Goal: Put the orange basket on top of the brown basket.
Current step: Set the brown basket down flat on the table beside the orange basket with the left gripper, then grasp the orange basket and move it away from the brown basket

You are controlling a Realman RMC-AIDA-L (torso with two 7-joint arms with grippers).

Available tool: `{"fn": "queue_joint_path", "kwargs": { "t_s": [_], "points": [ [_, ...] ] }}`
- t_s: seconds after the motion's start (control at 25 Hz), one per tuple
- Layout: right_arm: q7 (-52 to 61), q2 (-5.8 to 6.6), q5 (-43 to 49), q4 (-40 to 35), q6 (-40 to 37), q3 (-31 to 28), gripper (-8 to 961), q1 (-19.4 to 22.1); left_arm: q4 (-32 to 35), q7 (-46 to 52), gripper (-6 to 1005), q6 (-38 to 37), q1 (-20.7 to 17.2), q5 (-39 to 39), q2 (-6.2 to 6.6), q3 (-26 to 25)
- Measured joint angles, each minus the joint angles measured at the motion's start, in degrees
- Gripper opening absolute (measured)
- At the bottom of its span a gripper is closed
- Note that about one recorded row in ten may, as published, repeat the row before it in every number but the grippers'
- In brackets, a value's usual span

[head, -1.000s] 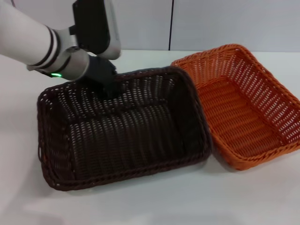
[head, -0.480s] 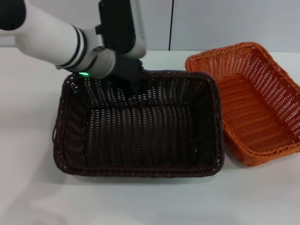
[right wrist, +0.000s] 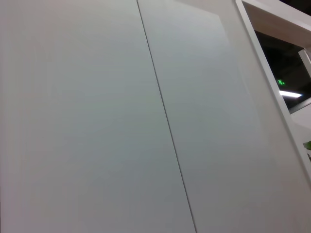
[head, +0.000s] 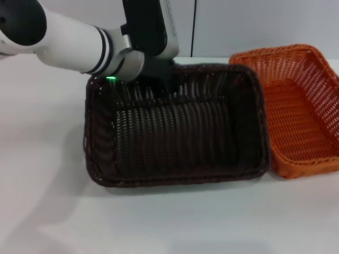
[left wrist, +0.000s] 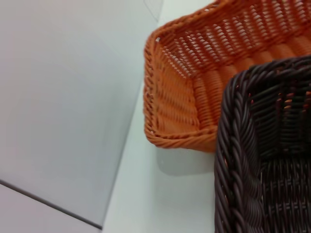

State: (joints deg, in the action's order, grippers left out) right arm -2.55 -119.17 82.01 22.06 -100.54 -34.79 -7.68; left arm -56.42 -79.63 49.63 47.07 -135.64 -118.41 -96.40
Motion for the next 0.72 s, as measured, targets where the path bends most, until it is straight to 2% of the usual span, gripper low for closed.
{"fn": "queue_joint_path", "kwargs": {
  "t_s": [0.28,0.6,0.72],
  "points": [
    [0.02,0.00,0.00,-0.32,0.44,0.07,784,-0.25,0.45,0.01,297,-1.23,-0.38,2.06,-0.01,2.09],
    [0.07,0.06,-0.03,-0.53,0.84,0.07,785,-0.40,0.26,0.17,481,-3.51,-0.52,2.25,-0.14,3.65],
    [0.08,0.07,-0.15,-0.53,0.88,0.07,785,-0.41,-0.67,0.16,567,-7.08,-1.02,2.55,-0.16,3.71]
  ]
}}
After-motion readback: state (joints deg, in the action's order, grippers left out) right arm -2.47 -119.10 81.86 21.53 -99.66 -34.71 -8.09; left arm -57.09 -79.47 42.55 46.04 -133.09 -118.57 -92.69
